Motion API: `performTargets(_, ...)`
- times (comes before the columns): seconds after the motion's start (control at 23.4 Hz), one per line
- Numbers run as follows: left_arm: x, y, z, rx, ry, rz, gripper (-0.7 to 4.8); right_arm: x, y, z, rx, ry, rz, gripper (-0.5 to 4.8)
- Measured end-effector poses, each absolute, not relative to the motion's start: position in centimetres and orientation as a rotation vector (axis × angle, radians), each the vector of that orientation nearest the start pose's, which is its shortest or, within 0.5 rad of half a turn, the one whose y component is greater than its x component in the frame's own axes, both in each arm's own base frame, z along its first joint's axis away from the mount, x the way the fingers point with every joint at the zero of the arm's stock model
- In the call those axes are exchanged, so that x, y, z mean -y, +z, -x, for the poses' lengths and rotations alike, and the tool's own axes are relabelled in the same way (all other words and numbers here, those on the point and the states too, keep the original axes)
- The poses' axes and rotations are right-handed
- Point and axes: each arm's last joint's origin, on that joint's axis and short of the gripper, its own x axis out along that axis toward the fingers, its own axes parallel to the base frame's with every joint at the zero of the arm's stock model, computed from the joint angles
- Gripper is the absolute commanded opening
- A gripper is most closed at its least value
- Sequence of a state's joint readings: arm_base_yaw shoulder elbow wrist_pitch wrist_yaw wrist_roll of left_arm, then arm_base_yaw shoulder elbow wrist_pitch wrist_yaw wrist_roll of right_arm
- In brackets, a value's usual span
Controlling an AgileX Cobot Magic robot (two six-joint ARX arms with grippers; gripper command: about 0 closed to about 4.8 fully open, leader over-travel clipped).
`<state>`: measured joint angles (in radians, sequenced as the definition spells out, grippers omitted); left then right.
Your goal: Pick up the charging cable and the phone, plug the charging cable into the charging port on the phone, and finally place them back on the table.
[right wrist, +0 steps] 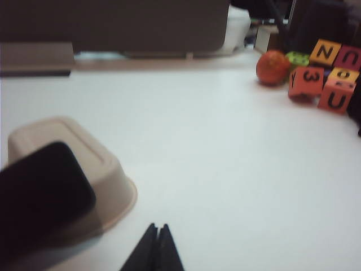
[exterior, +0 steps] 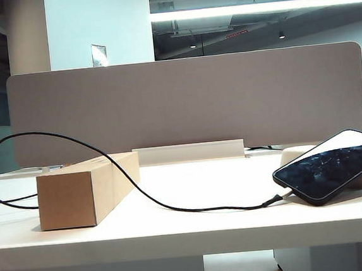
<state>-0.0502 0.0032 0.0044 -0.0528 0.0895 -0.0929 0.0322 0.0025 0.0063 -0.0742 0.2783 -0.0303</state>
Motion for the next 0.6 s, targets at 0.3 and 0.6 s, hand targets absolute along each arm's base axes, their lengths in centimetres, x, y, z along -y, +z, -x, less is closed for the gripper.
performTargets(0.3, 0.79, 15.66, -9.69, -0.09, -0.152, 0.083, -0.06, -0.29, 16.2, -9.74, -0.031, 0.025, 0.071, -0.01)
performTargets(0.6, 0.79, 15.62, -9.68, -0.093, -0.152, 0.075, -0.06, -0.4, 16.2, -9.73, -0.029, 0.061, 0.078, -0.01)
